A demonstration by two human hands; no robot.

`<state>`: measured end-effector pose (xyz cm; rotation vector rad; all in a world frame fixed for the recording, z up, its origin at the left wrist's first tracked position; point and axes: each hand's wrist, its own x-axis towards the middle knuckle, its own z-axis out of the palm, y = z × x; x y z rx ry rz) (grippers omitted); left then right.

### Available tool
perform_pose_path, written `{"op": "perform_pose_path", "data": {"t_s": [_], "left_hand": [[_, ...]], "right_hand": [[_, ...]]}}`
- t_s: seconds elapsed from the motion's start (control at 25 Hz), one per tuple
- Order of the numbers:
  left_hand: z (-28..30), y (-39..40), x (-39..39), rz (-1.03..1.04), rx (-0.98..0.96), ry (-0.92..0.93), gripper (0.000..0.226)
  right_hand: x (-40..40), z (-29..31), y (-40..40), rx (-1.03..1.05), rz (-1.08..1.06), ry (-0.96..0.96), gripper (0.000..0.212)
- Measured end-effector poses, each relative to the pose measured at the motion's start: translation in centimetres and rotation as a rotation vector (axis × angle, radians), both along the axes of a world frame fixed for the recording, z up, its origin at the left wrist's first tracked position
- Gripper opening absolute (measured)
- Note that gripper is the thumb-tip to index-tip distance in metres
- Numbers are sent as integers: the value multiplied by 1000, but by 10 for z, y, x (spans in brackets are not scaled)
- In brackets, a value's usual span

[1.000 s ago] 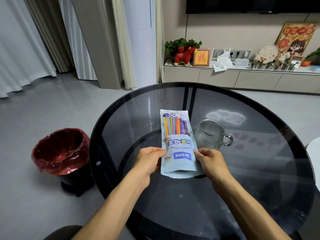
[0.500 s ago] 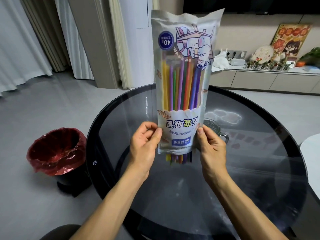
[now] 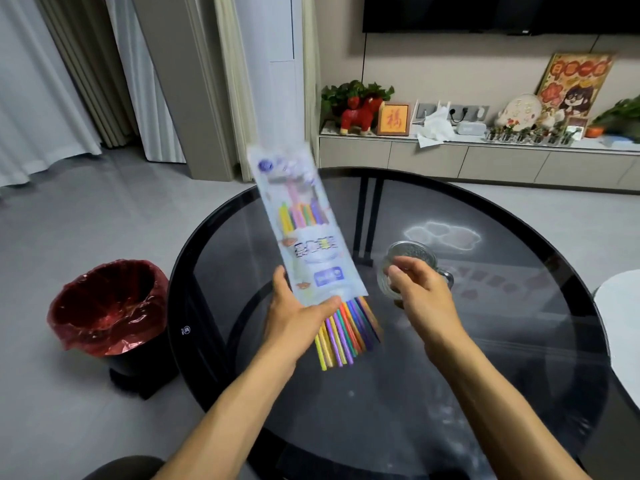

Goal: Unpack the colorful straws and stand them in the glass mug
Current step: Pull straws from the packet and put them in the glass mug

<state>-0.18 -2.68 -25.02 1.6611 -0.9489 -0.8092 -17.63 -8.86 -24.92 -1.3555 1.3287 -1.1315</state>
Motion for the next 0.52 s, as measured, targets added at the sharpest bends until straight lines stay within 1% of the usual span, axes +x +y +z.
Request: {"op": "perform_pose_path", "data": {"t_s": [0.04, 0.08, 0.12, 0.16, 0.2, 0.24, 0.32, 0.4, 0.48, 0.52], "left_hand": [[-5, -1, 6, -1, 17, -342, 85], [-10, -2, 9, -84, 17, -655, 90], [-12, -2, 9, -222, 34, -868, 84], [-13, -3, 6, -371, 79, -934, 74], [-15, -4, 5, -484, 147, -929, 65], [-16, -4, 5, -549, 190, -905, 61], [-19, -3, 9, -554, 183, -906, 60], [-20, -1, 12, -566, 189, -967, 55], [-21, 0, 14, -596, 207, -984, 51], [-22, 0, 15, -606, 200, -986, 51]], "right_hand": [[-8, -3, -1, -40, 0, 185, 18], [-12, -6, -1, -72, 28, 355, 17], [-12, -9, 1, -75, 74, 481, 18], [-8, -12, 3, -63, 120, 557, 19], [-3, -16, 5, -45, 161, 601, 21], [2, -19, 6, -30, 199, 620, 23], [14, -23, 10, -12, 261, 641, 25], [22, -29, 13, -52, 273, 767, 27], [24, -31, 14, -110, 235, 916, 27], [24, -29, 15, -134, 221, 953, 26]]}}
